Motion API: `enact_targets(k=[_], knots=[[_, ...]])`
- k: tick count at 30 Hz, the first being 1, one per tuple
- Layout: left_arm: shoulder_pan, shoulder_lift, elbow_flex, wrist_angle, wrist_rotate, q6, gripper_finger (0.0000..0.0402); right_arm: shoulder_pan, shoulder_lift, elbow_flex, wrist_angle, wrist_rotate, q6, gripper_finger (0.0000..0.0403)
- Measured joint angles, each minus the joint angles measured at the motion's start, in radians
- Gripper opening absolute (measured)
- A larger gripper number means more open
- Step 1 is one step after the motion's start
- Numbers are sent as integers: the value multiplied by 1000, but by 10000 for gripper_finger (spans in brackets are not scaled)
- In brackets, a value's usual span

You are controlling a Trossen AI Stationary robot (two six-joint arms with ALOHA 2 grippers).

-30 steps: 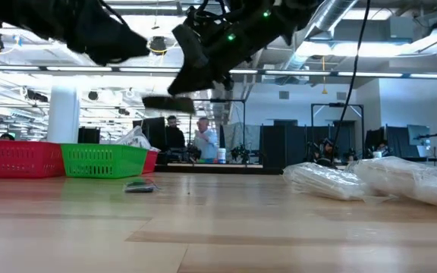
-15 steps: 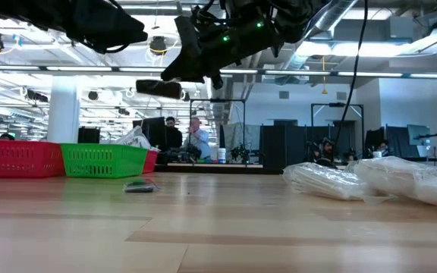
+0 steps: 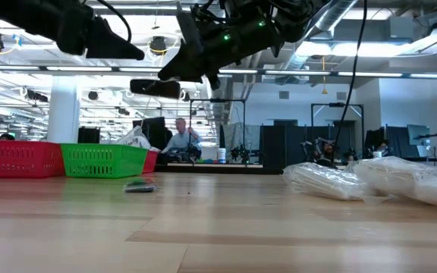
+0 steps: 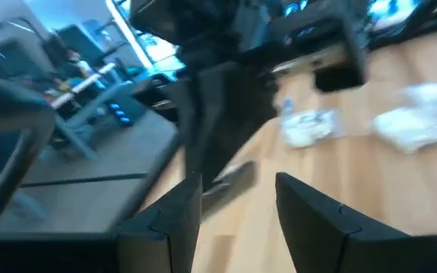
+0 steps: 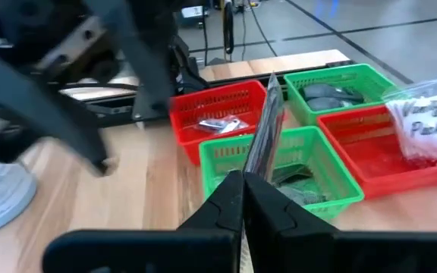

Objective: Pick & Place Travel size toiletries
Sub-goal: Put the black comb into the bottom green bin

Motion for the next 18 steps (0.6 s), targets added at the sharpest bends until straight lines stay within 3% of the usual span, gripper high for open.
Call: enact_targets(k=[6, 18], knots=[[9, 0, 0, -12, -22, 85, 173, 20, 0, 0, -16, -21, -7, 0], [68, 0, 0, -123, 67, 36, 215, 43, 0, 0, -52, -48, -19, 0]])
